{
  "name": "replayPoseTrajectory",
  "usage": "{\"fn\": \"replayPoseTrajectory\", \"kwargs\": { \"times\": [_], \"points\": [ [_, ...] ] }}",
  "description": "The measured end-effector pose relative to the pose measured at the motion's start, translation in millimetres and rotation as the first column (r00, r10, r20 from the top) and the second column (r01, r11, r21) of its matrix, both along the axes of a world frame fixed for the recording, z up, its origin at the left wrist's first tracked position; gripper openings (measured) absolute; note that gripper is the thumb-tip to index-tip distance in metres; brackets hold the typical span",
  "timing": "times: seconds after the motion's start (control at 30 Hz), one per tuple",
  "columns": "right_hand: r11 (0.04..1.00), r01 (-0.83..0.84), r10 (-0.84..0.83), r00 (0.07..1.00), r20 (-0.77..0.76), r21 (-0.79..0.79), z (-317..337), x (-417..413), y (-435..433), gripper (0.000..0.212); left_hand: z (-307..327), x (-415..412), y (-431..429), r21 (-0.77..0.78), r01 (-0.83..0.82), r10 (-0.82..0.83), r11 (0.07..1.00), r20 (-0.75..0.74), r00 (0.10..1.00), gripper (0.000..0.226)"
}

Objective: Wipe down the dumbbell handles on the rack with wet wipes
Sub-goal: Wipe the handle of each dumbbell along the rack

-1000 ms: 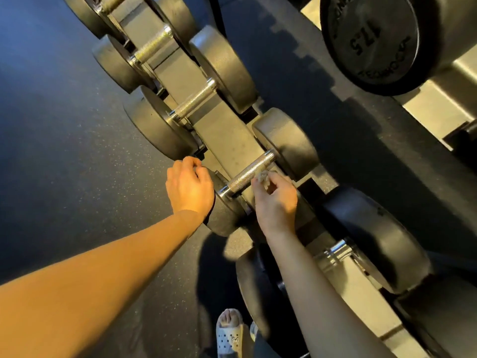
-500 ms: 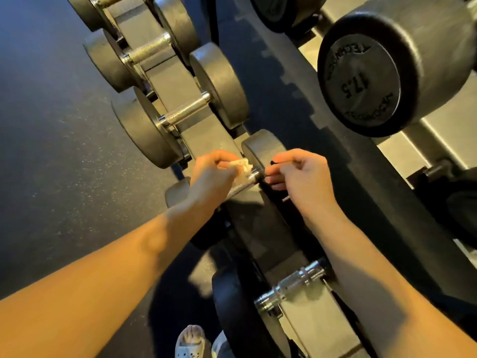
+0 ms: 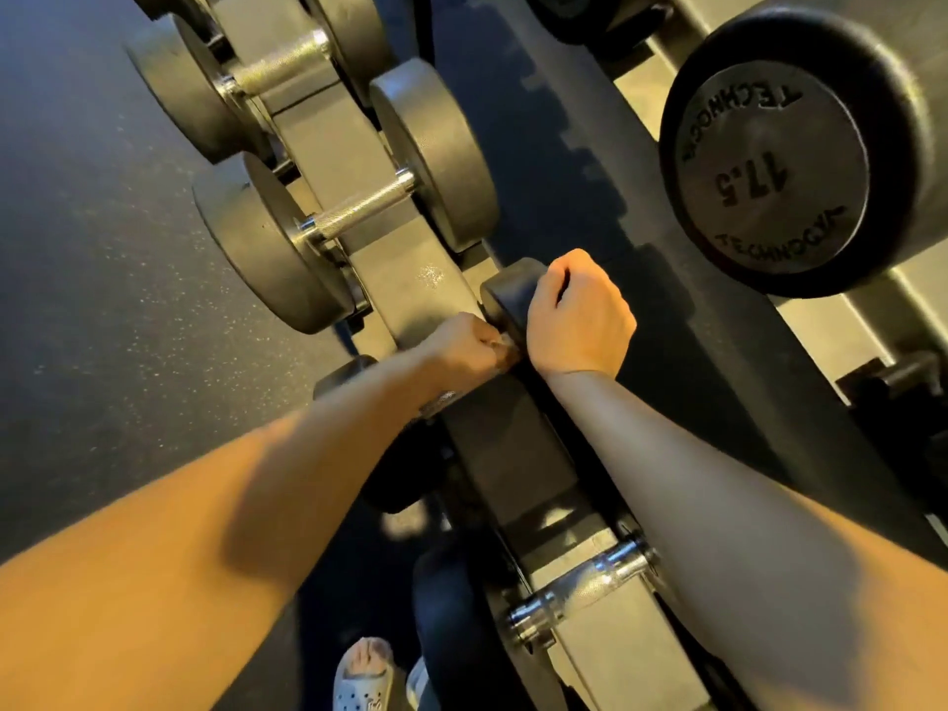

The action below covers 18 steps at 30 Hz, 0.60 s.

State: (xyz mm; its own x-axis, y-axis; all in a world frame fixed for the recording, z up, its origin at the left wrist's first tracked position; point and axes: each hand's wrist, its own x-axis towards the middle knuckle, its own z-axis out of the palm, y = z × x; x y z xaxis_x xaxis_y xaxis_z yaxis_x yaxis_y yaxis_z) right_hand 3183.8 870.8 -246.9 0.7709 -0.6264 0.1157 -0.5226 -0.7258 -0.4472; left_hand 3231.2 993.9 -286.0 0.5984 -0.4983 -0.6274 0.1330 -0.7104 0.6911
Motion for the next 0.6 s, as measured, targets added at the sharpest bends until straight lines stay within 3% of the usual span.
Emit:
{"fn": "replayPoseTrajectory", "kwargs": {
  "times": [0.03, 0.1, 0.17, 0.2, 0.27, 0.33, 0.4, 0.47, 0.6],
  "points": [
    [1.000, -0.004, 0.004, 1.000, -0.002, -0.006, -0.1, 0.7, 0.2, 0.020, 2.2, 11.6, 1.5, -0.006, 0.018, -0.019, 1.000, -0.196, 0.980, 0.024],
    [1.000, -0.013, 0.013, 1.000, -0.005, -0.028, -1.3, 1.0, 1.1, 0.020, 4.6, 25.5, 7.2, -0.104, 0.028, -0.080, 0.994, -0.532, 0.843, 0.035],
    [0.999, -0.027, 0.028, 0.999, 0.018, -0.047, -3.4, 1.1, 1.6, 0.022, 1.1, 30.9, 7.8, -0.156, 0.042, -0.125, 0.987, -0.570, 0.812, 0.039],
    [0.998, -0.034, 0.036, 0.999, 0.038, -0.047, -4.9, 0.6, 1.6, 0.022, 1.5, 28.7, 5.2, -0.126, 0.082, -0.134, 0.989, -0.496, 0.858, 0.037],
    [0.997, -0.053, 0.057, 0.995, 0.077, -0.053, -7.9, -0.6, 0.6, 0.023, 2.6, 15.7, 2.9, 0.021, 0.217, -0.214, 0.976, -0.106, 0.971, 0.032],
    [0.996, -0.056, 0.062, 0.993, 0.099, -0.063, -8.5, -1.1, 0.2, 0.023, -5.8, -7.0, 11.0, 0.155, 0.240, -0.282, 0.958, 0.373, 0.884, 0.026],
    [0.996, -0.055, 0.061, 0.993, 0.097, -0.066, -10.1, -1.0, -0.5, 0.023, -9.9, -36.6, 24.9, 0.169, 0.216, -0.273, 0.962, 0.641, 0.717, 0.029],
    [0.996, -0.052, 0.057, 0.994, 0.090, -0.067, -9.4, -1.2, -0.5, 0.021, -9.3, -59.5, 31.4, 0.185, 0.242, -0.298, 0.953, 0.725, 0.621, 0.043],
    [0.998, -0.045, 0.049, 0.995, 0.082, -0.046, -9.8, -1.1, -1.0, 0.019, 4.0, -52.3, 30.2, 0.017, 0.169, -0.127, 0.986, 0.730, 0.671, 0.033]
  ]
}}
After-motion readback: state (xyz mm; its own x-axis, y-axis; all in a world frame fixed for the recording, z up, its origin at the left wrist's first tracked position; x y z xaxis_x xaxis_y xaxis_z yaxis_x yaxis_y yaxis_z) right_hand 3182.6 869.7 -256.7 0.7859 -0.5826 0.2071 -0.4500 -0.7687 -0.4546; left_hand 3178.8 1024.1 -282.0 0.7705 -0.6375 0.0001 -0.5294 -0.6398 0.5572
